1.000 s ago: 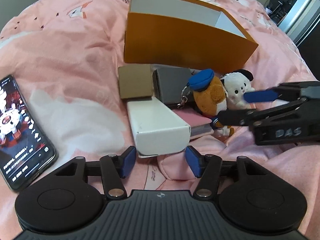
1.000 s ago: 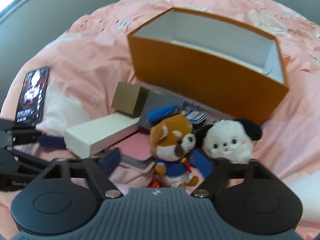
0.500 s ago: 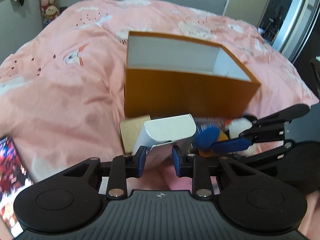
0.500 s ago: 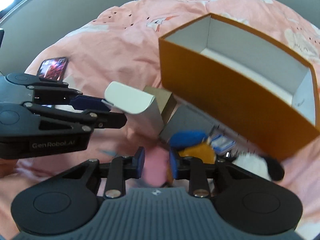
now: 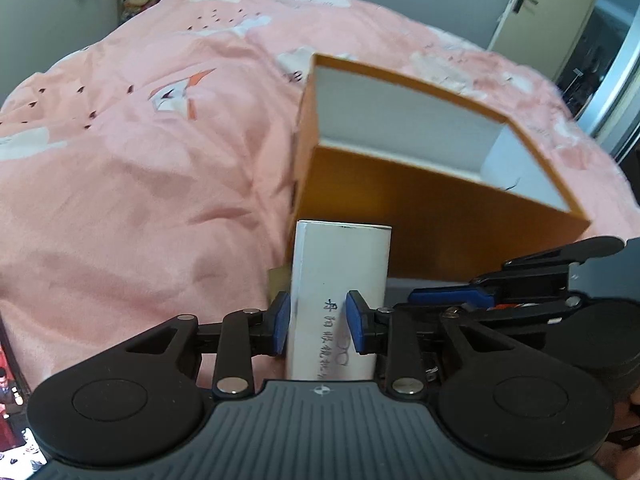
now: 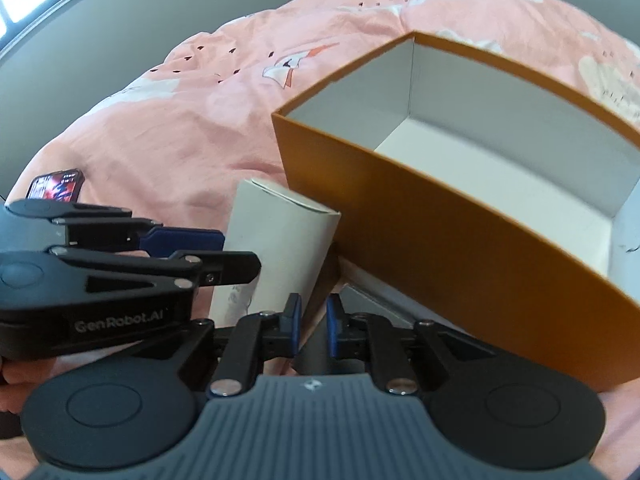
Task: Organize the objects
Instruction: 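Grasp the white glasses case with the left gripper and lift it, then hold the glasses case in the left gripper while the right gripper grasps the gold box, then carry the glasses case and gold box over the orange box with both grippers, then release the glasses case into the orange box while the right gripper lowers the gold box, then open the right gripper to release the gold box inside the orange box, then move both grippers back toward the plushes and items beside the box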
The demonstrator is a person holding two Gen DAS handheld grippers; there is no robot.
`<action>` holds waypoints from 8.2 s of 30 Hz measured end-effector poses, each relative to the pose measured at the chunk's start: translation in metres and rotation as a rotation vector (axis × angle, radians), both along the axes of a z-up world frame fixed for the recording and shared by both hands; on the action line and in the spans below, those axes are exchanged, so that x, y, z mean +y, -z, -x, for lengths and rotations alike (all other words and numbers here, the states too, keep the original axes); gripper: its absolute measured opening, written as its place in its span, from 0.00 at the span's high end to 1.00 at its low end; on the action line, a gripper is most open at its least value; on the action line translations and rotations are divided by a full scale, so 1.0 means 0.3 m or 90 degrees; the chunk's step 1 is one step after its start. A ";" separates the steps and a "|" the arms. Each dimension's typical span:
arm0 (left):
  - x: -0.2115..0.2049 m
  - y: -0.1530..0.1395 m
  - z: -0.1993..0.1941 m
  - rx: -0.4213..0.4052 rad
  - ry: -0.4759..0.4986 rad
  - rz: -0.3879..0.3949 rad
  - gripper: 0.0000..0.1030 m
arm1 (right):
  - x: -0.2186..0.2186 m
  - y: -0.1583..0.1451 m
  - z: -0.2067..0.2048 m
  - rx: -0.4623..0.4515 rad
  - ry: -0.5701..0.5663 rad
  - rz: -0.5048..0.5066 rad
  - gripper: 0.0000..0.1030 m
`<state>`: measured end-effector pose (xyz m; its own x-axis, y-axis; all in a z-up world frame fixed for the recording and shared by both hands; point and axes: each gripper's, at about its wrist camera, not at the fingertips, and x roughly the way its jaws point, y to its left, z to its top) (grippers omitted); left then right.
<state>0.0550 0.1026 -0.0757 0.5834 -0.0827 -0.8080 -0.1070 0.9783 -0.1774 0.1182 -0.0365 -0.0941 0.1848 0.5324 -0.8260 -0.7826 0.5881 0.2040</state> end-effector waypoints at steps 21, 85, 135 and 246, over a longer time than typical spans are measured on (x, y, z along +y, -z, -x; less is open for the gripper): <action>-0.192 0.091 -0.024 0.068 0.006 -0.137 0.30 | -0.117 0.038 -0.066 0.025 0.097 -0.013 0.76; 0.135 0.037 0.082 -0.029 -0.239 -0.035 0.32 | -0.039 -0.080 -0.113 0.047 0.021 -0.056 0.29; -0.200 0.102 -0.867 0.198 0.193 -0.205 0.32 | -0.233 -0.004 -0.697 0.146 0.127 -0.029 0.29; 0.021 -0.276 -0.202 -0.071 0.029 0.064 0.53 | -0.257 -0.238 -0.251 0.131 0.096 -0.199 0.63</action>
<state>0.1155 0.1090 0.0072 0.6622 -0.1886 -0.7252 -0.0366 0.9585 -0.2828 0.1935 -0.1137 -0.0227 0.1281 0.7431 -0.6568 -0.6168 0.5783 0.5340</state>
